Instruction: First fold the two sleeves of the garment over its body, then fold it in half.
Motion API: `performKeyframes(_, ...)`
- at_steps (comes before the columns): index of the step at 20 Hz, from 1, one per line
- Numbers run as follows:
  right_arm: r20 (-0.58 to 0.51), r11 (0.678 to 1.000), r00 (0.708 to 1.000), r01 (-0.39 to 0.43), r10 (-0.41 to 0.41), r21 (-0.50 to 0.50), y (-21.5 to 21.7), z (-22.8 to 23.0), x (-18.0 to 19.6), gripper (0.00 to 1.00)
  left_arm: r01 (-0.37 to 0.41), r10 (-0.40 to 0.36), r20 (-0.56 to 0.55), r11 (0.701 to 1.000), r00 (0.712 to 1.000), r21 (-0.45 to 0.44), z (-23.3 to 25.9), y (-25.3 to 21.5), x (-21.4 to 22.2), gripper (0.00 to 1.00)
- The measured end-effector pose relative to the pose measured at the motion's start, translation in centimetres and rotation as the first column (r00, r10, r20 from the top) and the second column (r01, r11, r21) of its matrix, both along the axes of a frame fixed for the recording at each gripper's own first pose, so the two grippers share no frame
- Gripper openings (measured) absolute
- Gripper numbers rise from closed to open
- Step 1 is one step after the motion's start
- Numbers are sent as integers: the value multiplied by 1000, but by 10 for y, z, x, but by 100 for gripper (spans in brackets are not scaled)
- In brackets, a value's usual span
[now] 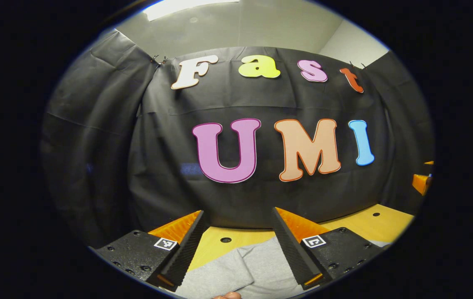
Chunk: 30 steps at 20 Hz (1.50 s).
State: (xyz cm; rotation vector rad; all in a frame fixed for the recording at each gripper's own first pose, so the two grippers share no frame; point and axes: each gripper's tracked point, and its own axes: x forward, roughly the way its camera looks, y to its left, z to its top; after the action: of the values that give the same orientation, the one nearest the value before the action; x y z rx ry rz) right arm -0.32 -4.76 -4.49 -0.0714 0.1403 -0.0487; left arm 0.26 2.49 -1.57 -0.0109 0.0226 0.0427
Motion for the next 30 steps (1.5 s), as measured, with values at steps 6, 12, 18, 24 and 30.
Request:
performKeyframes(6, -82, 995, 992, 94, -96, -28, -57, -30, -8, 99, 2, -2, -11, 1000, 1000, 8, -6, 0, 3, 93)
performKeyframes(12, -154, 985, 975, 147, -159, -87, -98, -65, -19, 100, 7, -7, -9, 1000, 1000, 21, -6, -4, 9, 93)
performKeyframes(18, -285, 974, 942, 129, -179, -184, -126, -124, -53, 100, 8, -7, -19, 999, 1000, 37, -9, -4, 10, 93)
performKeyframes(24, -402, 968, 893, 120, -202, -219, -146, -174, -91, 99, 32, -31, -20, 998, 999, 46, -8, -16, 12, 93)
performKeyframes(30, -538, 975, 815, 146, -215, -168, -152, -223, -130, 100, 59, -58, -18, 997, 998, 48, -6, -30, 13, 93)
